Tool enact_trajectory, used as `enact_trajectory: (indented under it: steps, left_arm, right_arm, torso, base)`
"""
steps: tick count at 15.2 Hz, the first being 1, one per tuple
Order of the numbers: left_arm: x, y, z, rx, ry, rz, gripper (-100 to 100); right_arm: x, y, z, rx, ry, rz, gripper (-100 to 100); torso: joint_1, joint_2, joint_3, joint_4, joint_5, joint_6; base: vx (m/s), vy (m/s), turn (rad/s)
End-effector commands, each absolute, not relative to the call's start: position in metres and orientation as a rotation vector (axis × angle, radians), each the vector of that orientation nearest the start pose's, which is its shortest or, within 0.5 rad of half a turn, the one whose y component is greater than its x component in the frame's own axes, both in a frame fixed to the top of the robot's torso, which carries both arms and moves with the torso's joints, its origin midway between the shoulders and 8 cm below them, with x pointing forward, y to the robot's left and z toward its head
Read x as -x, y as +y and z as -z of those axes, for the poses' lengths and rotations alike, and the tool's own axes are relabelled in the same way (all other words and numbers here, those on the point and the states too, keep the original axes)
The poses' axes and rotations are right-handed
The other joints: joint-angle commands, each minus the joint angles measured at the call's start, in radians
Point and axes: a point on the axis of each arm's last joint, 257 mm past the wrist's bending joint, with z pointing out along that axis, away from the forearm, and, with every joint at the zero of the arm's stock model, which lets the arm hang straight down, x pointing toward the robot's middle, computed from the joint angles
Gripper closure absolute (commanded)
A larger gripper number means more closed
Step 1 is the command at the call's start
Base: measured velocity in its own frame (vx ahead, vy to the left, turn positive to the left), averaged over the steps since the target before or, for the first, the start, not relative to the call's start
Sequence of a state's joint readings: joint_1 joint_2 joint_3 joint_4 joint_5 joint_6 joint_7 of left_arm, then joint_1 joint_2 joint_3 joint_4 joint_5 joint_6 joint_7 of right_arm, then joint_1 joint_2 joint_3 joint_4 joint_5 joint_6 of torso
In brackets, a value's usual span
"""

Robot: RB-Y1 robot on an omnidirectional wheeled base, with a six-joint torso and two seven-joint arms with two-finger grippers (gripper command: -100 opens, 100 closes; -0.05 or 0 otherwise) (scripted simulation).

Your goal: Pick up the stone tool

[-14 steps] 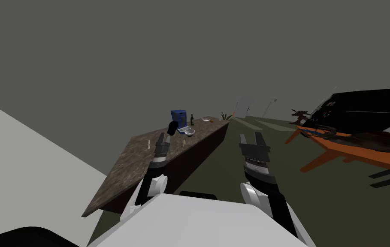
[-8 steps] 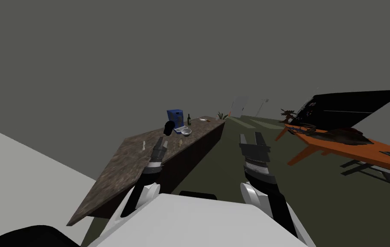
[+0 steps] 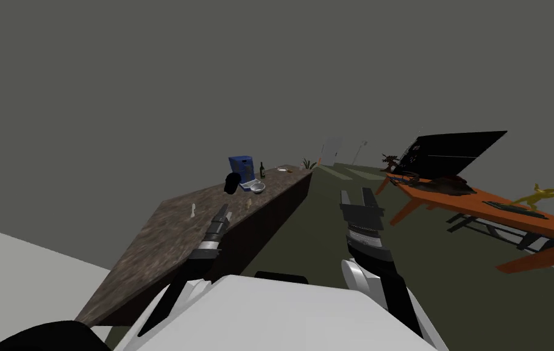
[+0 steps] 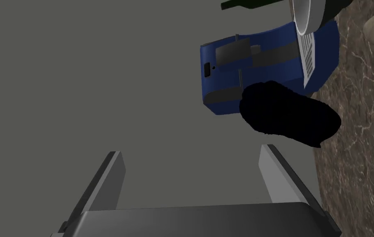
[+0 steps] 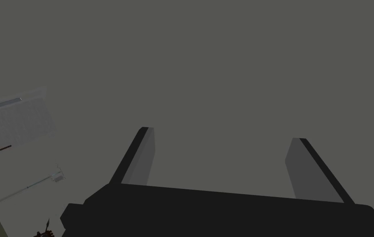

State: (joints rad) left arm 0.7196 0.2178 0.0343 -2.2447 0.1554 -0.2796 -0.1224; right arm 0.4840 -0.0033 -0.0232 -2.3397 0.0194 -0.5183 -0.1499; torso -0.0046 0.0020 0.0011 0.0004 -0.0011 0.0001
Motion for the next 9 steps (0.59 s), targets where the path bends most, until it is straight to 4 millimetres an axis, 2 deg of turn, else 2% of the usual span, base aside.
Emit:
enact_trajectory:
  steps: [1,2,6,9]
  left_arm:
    - [-0.333,0.34,0.129,0.945,1.116,0.994,-100]
    - [-0.331,0.341,0.132,0.952,1.121,0.988,-100]
    - [-0.31,0.362,0.164,1.03,1.226,0.894,-100]
    - [-0.288,0.38,0.19,1.093,1.321,0.807,-100]
  right_arm:
    - [-0.328,-0.278,-0.059,-0.616,0.525,-1.434,0]
    - [-0.328,-0.278,-0.059,-0.616,0.525,-1.434,0]
    - [-0.328,-0.278,-0.059,-0.616,0.525,-1.434,0]
    - [-0.328,-0.278,-0.059,-0.616,0.525,-1.434,0]
  torso:
    - [0.0,0.0,0.0,0.0,0.0,0.0]
    - [0.0,0.0,0.0,0.0,0.0,0.0]
    - [-0.001,-0.001,-0.001,0.0,0.0,0.0]
    - [-0.001,-0.001,-0.001,0.0,0.0,0.0]
  base:
    - [-0.008,-0.073,-0.133]
    - [0.003,-0.07,-0.125]
    - [0.005,-0.085,-0.151]
    - [0.012,-0.077,-0.158]
